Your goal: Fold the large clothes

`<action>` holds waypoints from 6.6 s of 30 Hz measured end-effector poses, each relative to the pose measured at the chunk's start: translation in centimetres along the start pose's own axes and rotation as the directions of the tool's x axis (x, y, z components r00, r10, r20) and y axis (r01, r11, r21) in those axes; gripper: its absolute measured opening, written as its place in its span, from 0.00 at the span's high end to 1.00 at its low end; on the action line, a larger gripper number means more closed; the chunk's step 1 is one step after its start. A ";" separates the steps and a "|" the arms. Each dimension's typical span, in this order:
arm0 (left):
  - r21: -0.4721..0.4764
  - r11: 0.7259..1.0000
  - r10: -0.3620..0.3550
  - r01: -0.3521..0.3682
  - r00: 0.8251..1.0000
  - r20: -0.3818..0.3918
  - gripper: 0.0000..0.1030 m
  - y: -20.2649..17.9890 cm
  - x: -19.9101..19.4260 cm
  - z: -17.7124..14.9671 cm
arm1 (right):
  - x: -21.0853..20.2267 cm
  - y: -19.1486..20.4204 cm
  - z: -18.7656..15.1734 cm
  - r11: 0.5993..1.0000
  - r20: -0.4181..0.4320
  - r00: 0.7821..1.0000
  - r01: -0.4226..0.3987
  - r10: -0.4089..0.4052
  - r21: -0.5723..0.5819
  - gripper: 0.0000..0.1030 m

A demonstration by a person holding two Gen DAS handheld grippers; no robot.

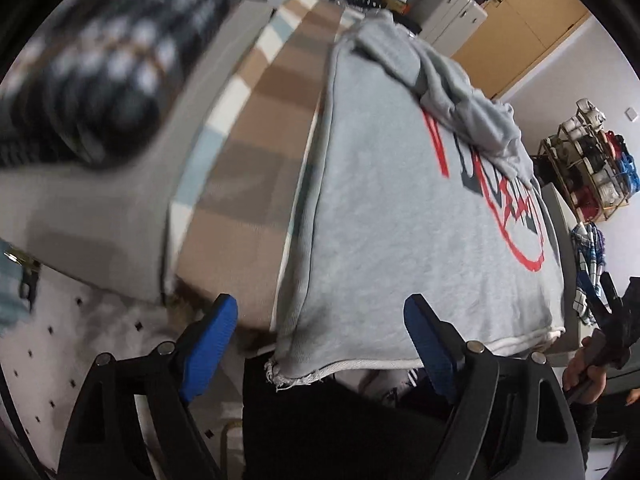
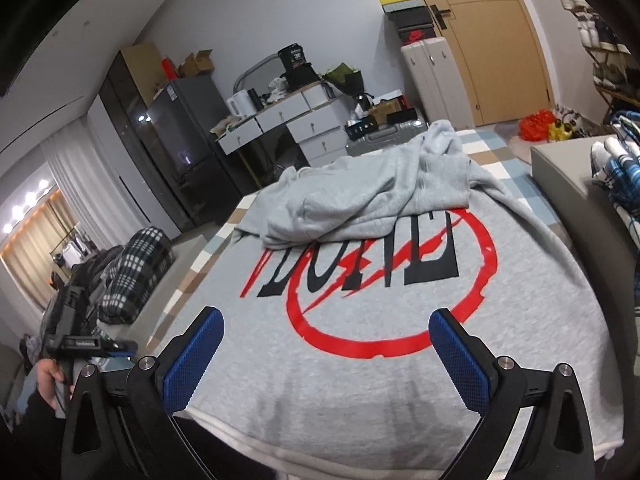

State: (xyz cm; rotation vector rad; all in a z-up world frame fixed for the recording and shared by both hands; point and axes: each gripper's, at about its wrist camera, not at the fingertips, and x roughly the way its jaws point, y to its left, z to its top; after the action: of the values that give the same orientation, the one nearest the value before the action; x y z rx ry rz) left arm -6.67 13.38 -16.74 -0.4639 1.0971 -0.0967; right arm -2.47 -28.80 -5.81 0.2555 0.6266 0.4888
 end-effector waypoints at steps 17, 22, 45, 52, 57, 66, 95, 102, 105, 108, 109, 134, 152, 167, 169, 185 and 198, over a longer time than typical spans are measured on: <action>-0.079 0.976 -0.205 0.205 0.979 0.008 0.19 2.5 1.9 -3.7 | 0.3 0.1 -0.3 1.000 -0.031 1.000 -0.003 0.003 -0.007 0.00; -0.123 0.945 -0.306 0.304 0.952 0.006 0.19 3.0 3.7 -3.8 | 0.1 0.3 -0.4 1.000 -0.031 1.000 -0.003 0.002 -0.007 0.00; -0.075 0.874 -0.476 0.480 0.877 0.068 0.22 1.1 0.9 -2.3 | 0.4 0.4 -0.6 1.000 -0.055 0.998 -0.023 0.023 -0.003 0.00; -0.003 0.888 -0.459 0.460 0.887 0.055 0.30 -0.2 0.8 -2.5 | 0.2 0.7 -0.7 0.999 -0.057 0.998 -0.039 0.039 -0.013 0.00; 0.024 0.919 -0.394 0.393 0.916 0.076 0.46 0.0 1.0 -3.0 | 0.4 0.7 -0.7 0.999 -0.065 0.997 -0.042 0.042 -0.006 0.00; -0.014 0.930 -0.368 0.368 0.930 0.021 0.95 -0.3 1.7 -2.1 | 1.0 1.2 -1.2 0.993 -0.116 0.986 -0.120 0.122 0.018 0.00; -0.080 0.755 -0.640 0.650 0.758 0.122 0.96 -2.8 -4.8 1.7 | 15.9 13.2 -13.6 0.334 0.153 0.734 -0.472 0.662 0.816 0.00; -0.088 0.752 -0.637 0.653 0.755 0.157 0.96 -1.6 -4.4 1.8 | 10.4 6.1 -11.9 0.529 0.050 0.922 -0.264 0.384 0.807 0.40; -0.105 0.746 -0.639 0.657 0.752 0.164 0.96 -0.9 -4.2 1.9 | 7.2 3.6 -10.5 0.595 0.024 0.960 -0.193 0.280 0.780 0.48; -0.110 0.754 -0.630 0.648 0.760 0.162 0.96 -0.8 -4.1 2.1 | 4.0 0.9 -8.7 0.701 -0.069 0.994 -0.006 0.080 0.713 0.70; -0.102 0.759 -0.626 0.643 0.763 0.160 0.96 -0.9 -4.1 2.1 | 3.1 -0.4 -8.5 0.691 -0.124 0.992 0.092 -0.003 0.717 0.70; -0.055 0.815 -0.573 0.576 0.817 0.062 0.96 -2.9 -1.6 2.8 | -8.5 -14.1 -8.6 0.670 -0.238 0.950 0.312 -0.203 0.674 0.22; -0.075 0.821 -0.562 0.566 0.825 0.064 0.96 -2.1 -1.0 1.6 | -7.5 -12.2 -7.2 0.737 -0.200 0.931 0.363 -0.304 0.570 0.52; -0.132 0.850 -0.504 0.510 0.860 0.074 0.94 -1.2 -0.8 1.6 | -4.0 -12.1 -5.2 0.792 -0.235 0.882 0.471 -0.409 0.388 0.75; -0.157 0.863 -0.476 0.481 0.877 0.069 0.90 -0.8 -0.6 1.5 | -3.7 -12.2 -5.3 0.795 -0.233 0.881 0.473 -0.413 0.380 0.88; -0.183 0.944 -0.299 0.276 0.947 -0.115 0.44 -1.6 2.2 0.7 | -4.8 -11.8 -5.5 0.853 -0.139 0.960 0.279 -0.242 0.442 0.89; -0.121 0.968 -0.235 0.219 0.962 -0.140 0.98 -2.3 1.7 0.1 | -4.1 -11.8 -5.2 0.853 -0.158 0.956 0.293 -0.249 0.432 0.92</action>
State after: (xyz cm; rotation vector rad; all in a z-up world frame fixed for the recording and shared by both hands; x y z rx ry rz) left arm -5.41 10.85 -17.22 -0.6855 1.2000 -0.2824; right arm -4.36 -40.54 -12.22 0.5790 0.8563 0.0728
